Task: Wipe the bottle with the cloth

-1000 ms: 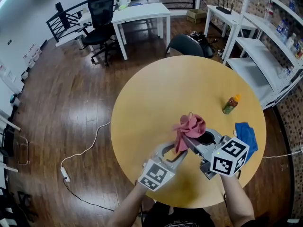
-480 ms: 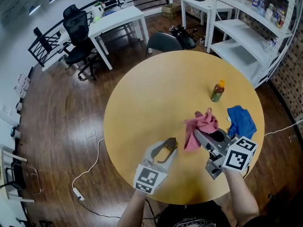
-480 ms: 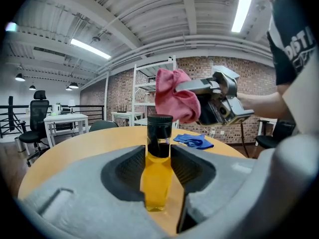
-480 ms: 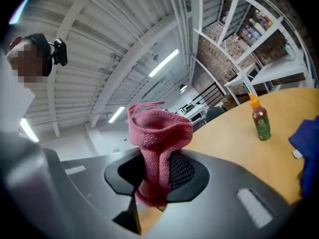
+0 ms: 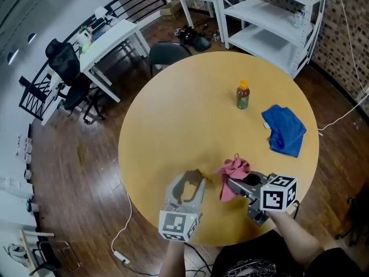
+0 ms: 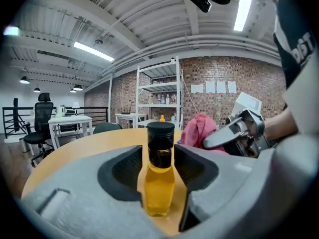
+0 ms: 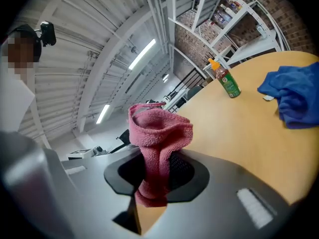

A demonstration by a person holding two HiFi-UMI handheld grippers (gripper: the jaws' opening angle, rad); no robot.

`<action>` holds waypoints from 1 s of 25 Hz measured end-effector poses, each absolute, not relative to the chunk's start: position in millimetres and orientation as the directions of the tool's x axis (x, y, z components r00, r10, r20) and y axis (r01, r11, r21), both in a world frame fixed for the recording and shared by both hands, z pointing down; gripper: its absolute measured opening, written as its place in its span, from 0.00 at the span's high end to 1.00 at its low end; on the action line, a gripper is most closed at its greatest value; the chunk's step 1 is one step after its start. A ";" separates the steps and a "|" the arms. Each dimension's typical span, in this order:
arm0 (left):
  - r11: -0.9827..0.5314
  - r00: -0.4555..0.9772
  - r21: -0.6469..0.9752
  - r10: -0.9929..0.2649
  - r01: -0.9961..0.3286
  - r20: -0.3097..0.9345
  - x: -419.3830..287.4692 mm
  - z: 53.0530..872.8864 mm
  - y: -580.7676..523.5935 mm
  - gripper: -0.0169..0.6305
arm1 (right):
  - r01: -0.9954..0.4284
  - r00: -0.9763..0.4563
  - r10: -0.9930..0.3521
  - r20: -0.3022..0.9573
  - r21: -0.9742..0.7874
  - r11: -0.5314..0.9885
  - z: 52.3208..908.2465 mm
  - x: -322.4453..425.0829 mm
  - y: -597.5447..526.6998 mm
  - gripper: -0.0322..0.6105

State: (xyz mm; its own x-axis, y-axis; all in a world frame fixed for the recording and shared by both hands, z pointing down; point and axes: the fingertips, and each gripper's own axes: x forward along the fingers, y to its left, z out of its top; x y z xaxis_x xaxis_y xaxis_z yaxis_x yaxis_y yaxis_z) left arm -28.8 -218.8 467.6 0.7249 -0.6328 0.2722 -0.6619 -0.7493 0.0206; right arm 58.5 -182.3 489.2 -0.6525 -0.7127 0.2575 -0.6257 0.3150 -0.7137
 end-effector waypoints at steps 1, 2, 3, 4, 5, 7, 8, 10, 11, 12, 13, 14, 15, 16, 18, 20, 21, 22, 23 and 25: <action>-0.749 0.723 0.014 -0.634 -0.662 0.275 -27.8 467.5 -219.3 0.67 | -0.623 -0.655 -0.709 0.262 -0.718 0.310 493.1 57.2 -180.5 0.80; -0.750 0.722 0.008 -0.633 -0.661 0.278 -26.8 467.3 -219.0 0.70 | -0.620 -0.658 -0.705 0.267 -0.723 0.304 496.8 55.4 -178.5 0.80; -0.750 0.721 0.007 -0.633 -0.661 0.281 -26.2 467.2 -218.5 0.74 | -0.616 -0.660 -0.701 0.272 -0.730 0.297 500.9 53.2 -176.4 0.80; -0.748 0.720 0.011 -0.633 -0.663 0.284 -26.3 467.1 -218.1 0.75 | -0.612 -0.662 -0.696 0.278 -0.737 0.288 505.3 50.6 -174.2 0.80; -0.744 0.717 0.019 -0.636 -0.668 0.287 -27.4 466.9 -218.2 0.76 | -0.608 -0.664 -0.692 0.284 -0.744 0.278 510.2 47.7 -172.3 0.80; -0.734 0.711 0.038 -0.642 -0.678 0.288 -31.1 462.3 -218.7 0.76 | -0.599 -0.669 -0.683 0.293 -0.757 0.262 520.8 41.3 -168.9 0.80; -0.731 0.711 0.045 -0.644 -0.680 0.282 -32.6 455.9 -218.5 0.76 | -0.594 -0.672 -0.678 0.297 -0.763 0.255 526.0 38.5 -167.4 0.80; -0.733 0.720 0.054 -0.646 -0.678 0.253 -33.1 432.9 -217.2 0.76 | -0.582 -0.681 -0.665 0.307 -0.778 0.236 536.2 33.9 -165.2 0.80; -0.736 0.726 0.057 -0.648 -0.675 0.231 -32.7 417.3 -216.7 0.76 | -0.573 -0.686 -0.657 0.312 -0.788 0.224 541.3 31.5 -164.9 0.80; -0.738 0.732 0.059 -0.649 -0.672 0.209 -32.4 400.4 -216.7 0.76 | -0.562 -0.692 -0.649 0.315 -0.800 0.211 545.9 28.5 -165.0 0.80; -0.741 0.737 0.063 -0.649 -0.669 0.191 -32.3 383.1 -216.9 0.76 | -0.549 -0.700 -0.640 0.316 -0.812 0.199 549.5 24.2 -165.4 0.80; -0.744 0.742 0.068 -0.646 -0.665 0.178 -32.2 366.3 -217.2 0.76 | -0.533 -0.711 -0.629 0.314 -0.824 0.191 551.8 18.5 -165.9 0.80; -0.748 0.748 0.074 -0.642 -0.659 0.168 -31.8 350.6 -217.2 0.76 | -0.518 -0.724 -0.616 0.310 -0.835 0.189 553.0 11.4 -166.9 0.80; -0.753 0.755 0.082 -0.636 -0.653 0.159 -31.3 336.4 -217.0 0.76 | -0.504 -0.738 -0.601 0.306 -0.843 0.190 554.1 3.4 -168.6 0.80; -0.764 0.768 0.099 -0.624 -0.638 0.141 -29.6 314.4 -215.0 0.76 | -0.470 -0.773 -0.562 0.295 -0.861 0.194 556.3 -15.5 -173.2 0.80; -0.775 0.782 0.112 -0.610 -0.622 0.123 -25.7 301.9 -211.0 0.76 | -0.432 -0.810 -0.513 0.283 -0.880 0.198 556.9 -35.7 -176.4 0.80; -0.781 0.789 0.113 -0.603 -0.614 0.118 -23.0 299.6 -208.7 0.76 | -0.421 -0.825 -0.492 0.277 -0.883 0.208 554.9 -44.7 -177.0 0.80; -0.788 0.795 0.110 -0.595 -0.606 0.118 -20.3 300.2 -206.6 0.76 | -0.414 -0.837 -0.476 0.270 -0.882 0.227 551.0 -52.5 -177.2 0.80; -0.793 0.799 0.105 -0.588 -0.600 0.126 -17.6 303.4 -205.0 0.76 | -0.409 -0.845 -0.467 0.260 -0.878 0.251 545.5 -58.7 -177.2 0.80; -0.798 0.800 0.090 -0.580 -0.595 0.153 -13.5 313.7 -202.4 0.76 | -0.393 -0.857 -0.459 0.233 -0.872 0.291 534.9 -65.1 -177.1 0.80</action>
State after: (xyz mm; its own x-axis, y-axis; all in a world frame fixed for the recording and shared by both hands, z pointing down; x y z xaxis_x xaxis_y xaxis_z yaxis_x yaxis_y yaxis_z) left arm -13.5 -202.4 313.7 0.8005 -0.5796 0.1526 -0.5953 -0.7984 0.0905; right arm -65.1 -177.1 534.9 -0.8573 -0.4589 0.2335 -0.3934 0.2914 -0.8720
